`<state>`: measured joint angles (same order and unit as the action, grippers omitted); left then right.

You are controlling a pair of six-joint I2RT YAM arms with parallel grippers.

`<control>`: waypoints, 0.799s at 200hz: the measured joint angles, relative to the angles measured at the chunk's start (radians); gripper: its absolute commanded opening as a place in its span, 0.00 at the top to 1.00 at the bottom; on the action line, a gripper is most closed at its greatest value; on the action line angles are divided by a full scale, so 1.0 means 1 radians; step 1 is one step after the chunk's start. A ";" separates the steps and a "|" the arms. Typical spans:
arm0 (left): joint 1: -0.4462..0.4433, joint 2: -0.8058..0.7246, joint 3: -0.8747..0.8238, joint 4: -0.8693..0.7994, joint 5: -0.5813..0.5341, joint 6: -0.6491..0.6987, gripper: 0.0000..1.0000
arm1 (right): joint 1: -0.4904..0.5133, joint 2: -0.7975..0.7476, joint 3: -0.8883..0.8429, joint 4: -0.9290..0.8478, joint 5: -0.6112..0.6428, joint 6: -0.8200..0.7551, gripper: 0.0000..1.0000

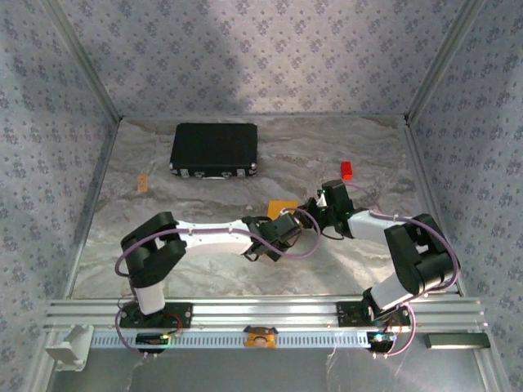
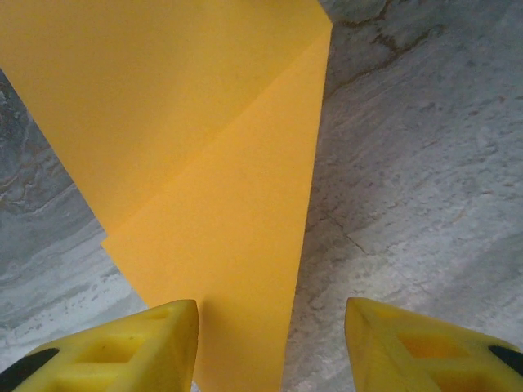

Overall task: Fold a paper plane with a square sheet of paper (pick it up from the middle)
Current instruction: Fold the wing for the fifth time at the center of the table.

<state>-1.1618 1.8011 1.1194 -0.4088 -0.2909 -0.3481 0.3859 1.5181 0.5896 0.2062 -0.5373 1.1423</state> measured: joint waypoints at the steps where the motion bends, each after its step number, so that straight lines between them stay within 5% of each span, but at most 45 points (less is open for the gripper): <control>1: 0.000 0.000 0.000 0.000 -0.002 0.000 0.53 | 0.000 0.000 0.000 0.000 0.000 0.000 1.00; 105: -0.011 0.021 0.010 -0.040 -0.069 -0.011 0.78 | 0.001 0.000 0.000 0.000 0.006 0.014 1.00; 160: -0.011 0.021 0.010 -0.040 -0.070 -0.017 0.79 | 0.001 0.000 0.000 0.000 0.008 0.016 1.00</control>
<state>-1.1728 1.8217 1.1290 -0.4488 -0.3611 -0.3649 0.3866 1.5181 0.5896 0.2062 -0.5297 1.1580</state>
